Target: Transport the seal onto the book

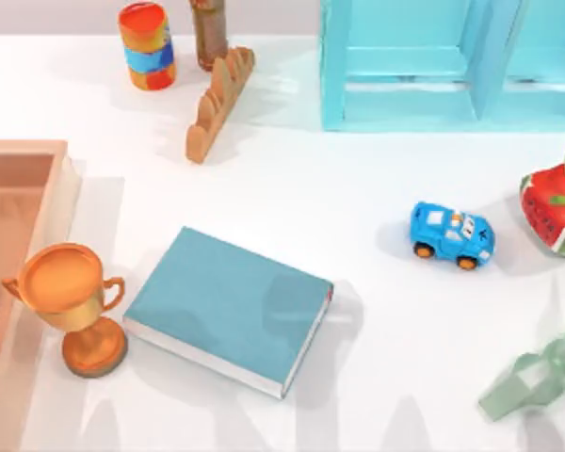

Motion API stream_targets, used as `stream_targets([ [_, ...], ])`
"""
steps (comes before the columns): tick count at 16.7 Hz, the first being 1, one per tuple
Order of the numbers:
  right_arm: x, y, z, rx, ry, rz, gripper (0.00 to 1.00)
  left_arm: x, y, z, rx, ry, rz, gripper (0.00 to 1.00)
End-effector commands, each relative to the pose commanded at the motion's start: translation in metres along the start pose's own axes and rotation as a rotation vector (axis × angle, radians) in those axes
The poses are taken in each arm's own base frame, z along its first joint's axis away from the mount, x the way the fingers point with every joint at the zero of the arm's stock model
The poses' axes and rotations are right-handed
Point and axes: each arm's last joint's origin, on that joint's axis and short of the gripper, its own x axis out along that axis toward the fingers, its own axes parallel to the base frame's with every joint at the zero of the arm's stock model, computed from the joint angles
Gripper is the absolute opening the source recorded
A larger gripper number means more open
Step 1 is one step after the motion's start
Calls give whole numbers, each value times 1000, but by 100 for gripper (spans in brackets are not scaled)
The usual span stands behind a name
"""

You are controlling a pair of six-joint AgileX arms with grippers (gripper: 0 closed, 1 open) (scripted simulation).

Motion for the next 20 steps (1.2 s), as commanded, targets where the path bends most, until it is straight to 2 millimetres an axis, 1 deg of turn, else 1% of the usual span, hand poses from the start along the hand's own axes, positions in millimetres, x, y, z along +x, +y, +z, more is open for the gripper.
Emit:
stream_targets([
  [2,0,0,0,0,0,0,100,7,5,26,19,148,12,100],
  [4,0,0,0,0,0,0,100,24,11,52,34,321,18,100],
  [6,0,0,0,0,0,0,100,49,18,75,45,504,17,100],
  [9,0,0,0,0,0,0,100,92,32,96,52,766,4,100],
  [12,0,0,0,0,0,0,100,134,48,107,48,984,-19,100],
  [16,0,0,0,0,0,0,100,183,69,107,35,1199,-56,100],
  [18,0,0,0,0,0,0,100,200,76,105,28,1266,-70,100],
  [20,0,0,0,0,0,0,100,209,81,104,24,1303,-79,100],
])
